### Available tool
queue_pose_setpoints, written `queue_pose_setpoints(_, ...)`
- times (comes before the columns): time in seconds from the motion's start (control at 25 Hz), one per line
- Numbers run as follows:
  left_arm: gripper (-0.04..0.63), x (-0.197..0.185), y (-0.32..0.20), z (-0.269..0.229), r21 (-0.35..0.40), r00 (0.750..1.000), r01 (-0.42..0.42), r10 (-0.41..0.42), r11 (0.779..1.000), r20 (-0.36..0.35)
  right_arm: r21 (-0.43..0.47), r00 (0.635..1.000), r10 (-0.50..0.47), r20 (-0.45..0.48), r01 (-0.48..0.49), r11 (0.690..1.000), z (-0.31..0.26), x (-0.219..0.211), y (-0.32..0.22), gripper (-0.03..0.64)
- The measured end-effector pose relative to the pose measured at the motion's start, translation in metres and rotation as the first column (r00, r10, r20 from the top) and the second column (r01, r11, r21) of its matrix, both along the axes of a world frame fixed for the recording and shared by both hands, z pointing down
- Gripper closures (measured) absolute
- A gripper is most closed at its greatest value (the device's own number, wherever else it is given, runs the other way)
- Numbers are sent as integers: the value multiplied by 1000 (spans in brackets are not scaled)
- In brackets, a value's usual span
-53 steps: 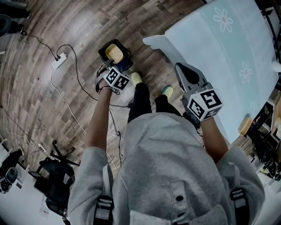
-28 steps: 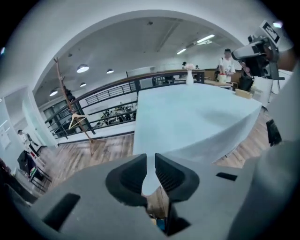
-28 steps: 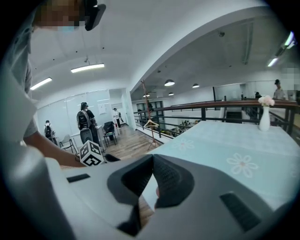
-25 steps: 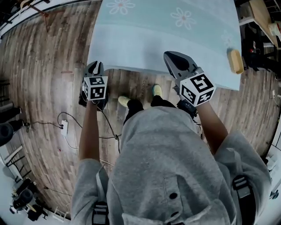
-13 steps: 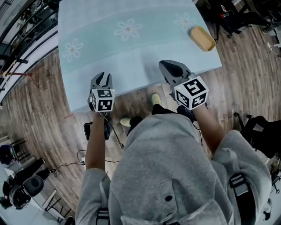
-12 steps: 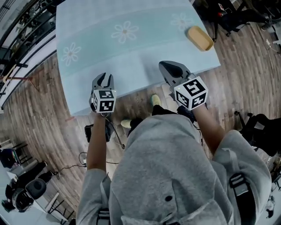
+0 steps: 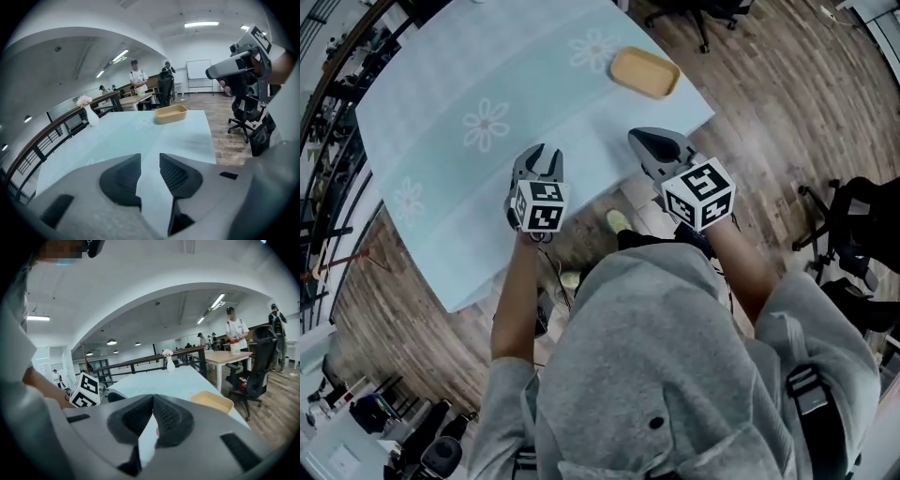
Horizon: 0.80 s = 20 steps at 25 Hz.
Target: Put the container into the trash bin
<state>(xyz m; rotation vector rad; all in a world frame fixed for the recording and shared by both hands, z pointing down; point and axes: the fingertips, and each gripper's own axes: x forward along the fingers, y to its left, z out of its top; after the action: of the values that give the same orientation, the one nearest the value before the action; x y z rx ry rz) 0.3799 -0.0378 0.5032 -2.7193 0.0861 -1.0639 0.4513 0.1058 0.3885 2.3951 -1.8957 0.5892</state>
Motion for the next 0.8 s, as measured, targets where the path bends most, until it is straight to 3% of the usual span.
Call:
queue_pose_setpoints(0.2, 471, 70, 39, -2, -9, 993, -116, 116, 993, -4, -9, 994, 111, 2, -111, 994, 7, 43, 41, 592)
queue_pose_setpoints(0.4, 471, 128, 77, 6, 2, 968, -250, 250, 968, 19, -1, 975, 224, 14, -224, 975, 9, 67, 77, 592)
queue_pose_setpoints(0.8, 465, 213, 151, 33, 91, 880, -472, 461, 877, 117, -10, 905, 421, 58, -421, 907, 23, 84, 162, 592)
